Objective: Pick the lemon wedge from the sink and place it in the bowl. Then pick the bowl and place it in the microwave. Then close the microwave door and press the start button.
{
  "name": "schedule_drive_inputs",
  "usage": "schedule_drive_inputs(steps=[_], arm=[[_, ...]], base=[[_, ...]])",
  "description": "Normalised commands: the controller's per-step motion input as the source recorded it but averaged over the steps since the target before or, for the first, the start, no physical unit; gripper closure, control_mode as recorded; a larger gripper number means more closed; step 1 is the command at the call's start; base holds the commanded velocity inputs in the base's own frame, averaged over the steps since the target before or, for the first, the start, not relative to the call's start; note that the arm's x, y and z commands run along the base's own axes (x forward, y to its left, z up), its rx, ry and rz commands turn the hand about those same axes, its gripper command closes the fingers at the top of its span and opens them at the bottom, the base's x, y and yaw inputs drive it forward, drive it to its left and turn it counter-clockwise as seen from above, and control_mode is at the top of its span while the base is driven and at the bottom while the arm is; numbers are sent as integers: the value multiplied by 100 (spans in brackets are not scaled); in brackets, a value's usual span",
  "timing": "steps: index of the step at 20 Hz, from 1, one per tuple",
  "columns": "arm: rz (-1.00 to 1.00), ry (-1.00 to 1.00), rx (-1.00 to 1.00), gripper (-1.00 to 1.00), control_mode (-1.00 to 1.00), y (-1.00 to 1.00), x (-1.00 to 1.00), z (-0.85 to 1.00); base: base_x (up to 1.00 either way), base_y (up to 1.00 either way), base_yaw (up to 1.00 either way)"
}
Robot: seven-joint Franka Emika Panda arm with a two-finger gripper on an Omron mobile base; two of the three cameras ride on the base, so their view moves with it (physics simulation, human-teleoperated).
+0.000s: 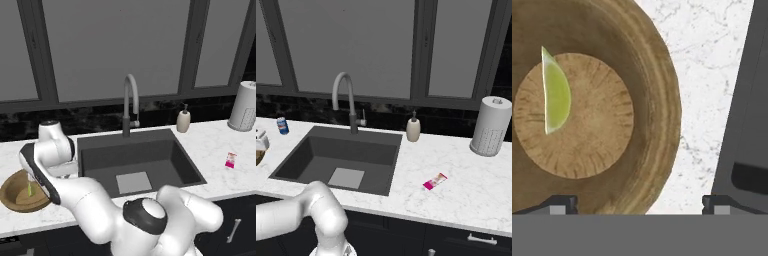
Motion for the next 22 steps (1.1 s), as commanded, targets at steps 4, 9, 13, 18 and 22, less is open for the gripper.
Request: schedule_drive_inputs(steps=[4, 9, 13, 18, 22], arm=[[0, -5, 13, -100, -100, -42, 0, 2], [0, 0, 7, -100, -100, -5, 0, 0], [0, 0, 6, -100, -100, 0, 5, 0], [0, 3, 0, -100, -100, 0, 14, 0], [0, 5, 0, -100, -100, 1, 14, 0]], base=[[0, 0, 0], [0, 0, 0], [0, 0, 0], [0, 0, 0], [0, 0, 0]])
